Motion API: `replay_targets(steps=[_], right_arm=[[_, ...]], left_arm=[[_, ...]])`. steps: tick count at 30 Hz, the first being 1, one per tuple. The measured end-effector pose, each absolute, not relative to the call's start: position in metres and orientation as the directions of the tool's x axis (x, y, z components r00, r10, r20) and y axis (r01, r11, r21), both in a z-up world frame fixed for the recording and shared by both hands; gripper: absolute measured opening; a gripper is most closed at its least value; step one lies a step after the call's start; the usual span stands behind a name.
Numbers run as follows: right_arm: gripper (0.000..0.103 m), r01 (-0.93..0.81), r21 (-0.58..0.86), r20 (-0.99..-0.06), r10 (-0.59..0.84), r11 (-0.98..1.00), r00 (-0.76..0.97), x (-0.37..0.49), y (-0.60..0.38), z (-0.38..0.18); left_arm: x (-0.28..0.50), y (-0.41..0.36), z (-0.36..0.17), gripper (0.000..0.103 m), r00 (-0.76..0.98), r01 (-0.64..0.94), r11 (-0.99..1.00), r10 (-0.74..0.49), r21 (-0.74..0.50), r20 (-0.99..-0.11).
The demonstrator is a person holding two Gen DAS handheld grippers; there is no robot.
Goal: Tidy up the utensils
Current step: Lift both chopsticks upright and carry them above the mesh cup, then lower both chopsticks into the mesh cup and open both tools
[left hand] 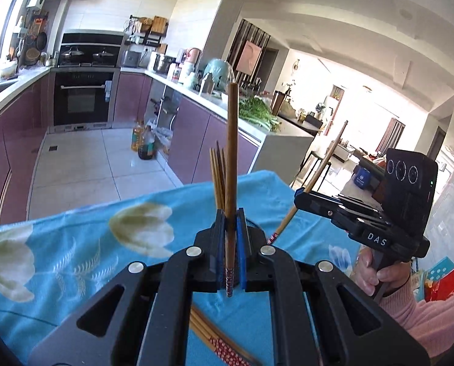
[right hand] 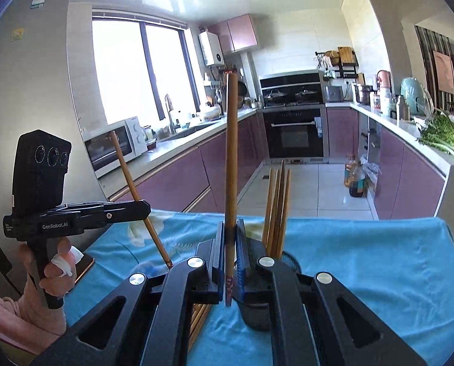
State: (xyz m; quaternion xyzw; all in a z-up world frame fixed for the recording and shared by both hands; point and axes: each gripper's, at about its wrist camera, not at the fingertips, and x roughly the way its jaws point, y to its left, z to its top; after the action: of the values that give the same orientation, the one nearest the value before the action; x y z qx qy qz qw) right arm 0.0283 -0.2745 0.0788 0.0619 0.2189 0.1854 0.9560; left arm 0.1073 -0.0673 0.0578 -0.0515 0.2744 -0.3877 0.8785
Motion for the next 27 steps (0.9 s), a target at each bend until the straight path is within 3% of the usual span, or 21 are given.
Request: replay_targets(steps=[6, 11, 27], right_arm=[[0.006, -0.297, 0.185, -0.357, 0.346, 0.937, 0.868, 0.032, -0.286, 0.090], [0.006, -0.277, 0.165, -0.357, 0.319, 0.947, 0.878, 0.043, -0.290, 0.087], [0.006, -0.259, 0.181, -0.562, 0.316, 0.949, 0.765, 0.077, -0.280, 0.038]], left_arm=[[0.111, -0.085, 0.087, 0.008, 0.578, 0.676, 0.687, -0.718, -0.265, -0.387], [0.118, -0.100, 0.092, 0.008, 0.591, 0.676, 0.699, -0.704, -0.235, -0.393], [0.147, -0.143, 0.046, 0.008, 0.478, 0.709, 0.684, -0.646, -0.173, -0.595]])
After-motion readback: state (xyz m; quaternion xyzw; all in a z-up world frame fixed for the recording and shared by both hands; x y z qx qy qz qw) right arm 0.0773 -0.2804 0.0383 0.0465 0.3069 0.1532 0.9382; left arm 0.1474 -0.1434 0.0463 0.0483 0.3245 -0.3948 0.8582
